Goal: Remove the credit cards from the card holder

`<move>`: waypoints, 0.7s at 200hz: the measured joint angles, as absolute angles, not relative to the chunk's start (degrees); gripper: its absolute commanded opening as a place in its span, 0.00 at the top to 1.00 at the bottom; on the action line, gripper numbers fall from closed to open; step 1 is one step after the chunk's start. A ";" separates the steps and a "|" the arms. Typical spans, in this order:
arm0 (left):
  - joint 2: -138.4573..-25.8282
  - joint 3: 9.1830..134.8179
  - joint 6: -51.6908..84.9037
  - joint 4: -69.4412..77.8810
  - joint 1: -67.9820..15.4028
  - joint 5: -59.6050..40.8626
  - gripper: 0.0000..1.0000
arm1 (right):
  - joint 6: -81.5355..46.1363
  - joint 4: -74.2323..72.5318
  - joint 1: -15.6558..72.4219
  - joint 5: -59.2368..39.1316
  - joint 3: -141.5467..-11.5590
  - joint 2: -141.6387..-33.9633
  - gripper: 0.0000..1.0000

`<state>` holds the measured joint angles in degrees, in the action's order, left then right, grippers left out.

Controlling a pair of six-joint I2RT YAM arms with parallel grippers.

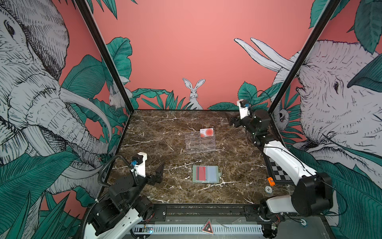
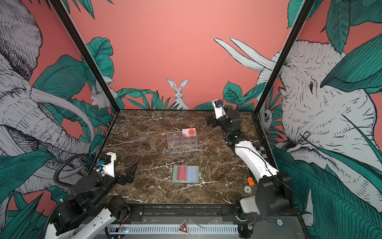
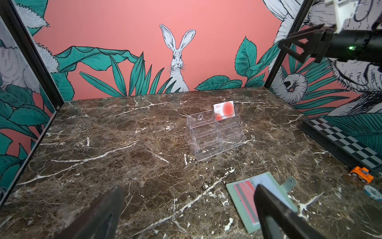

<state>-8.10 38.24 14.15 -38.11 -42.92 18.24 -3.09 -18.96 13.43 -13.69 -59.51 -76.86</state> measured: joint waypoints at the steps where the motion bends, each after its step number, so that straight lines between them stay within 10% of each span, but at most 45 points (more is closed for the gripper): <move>1: -8.12 38.17 14.31 -38.06 -42.92 18.20 0.01 | -3.81 -19.03 13.19 -13.69 -59.27 -76.58 0.08; 140: -32.51 26.89 37.58 -19.64 -42.92 -2.15 0.03 | -34.81 -10.74 5.21 -24.97 -40.66 -60.34 0.08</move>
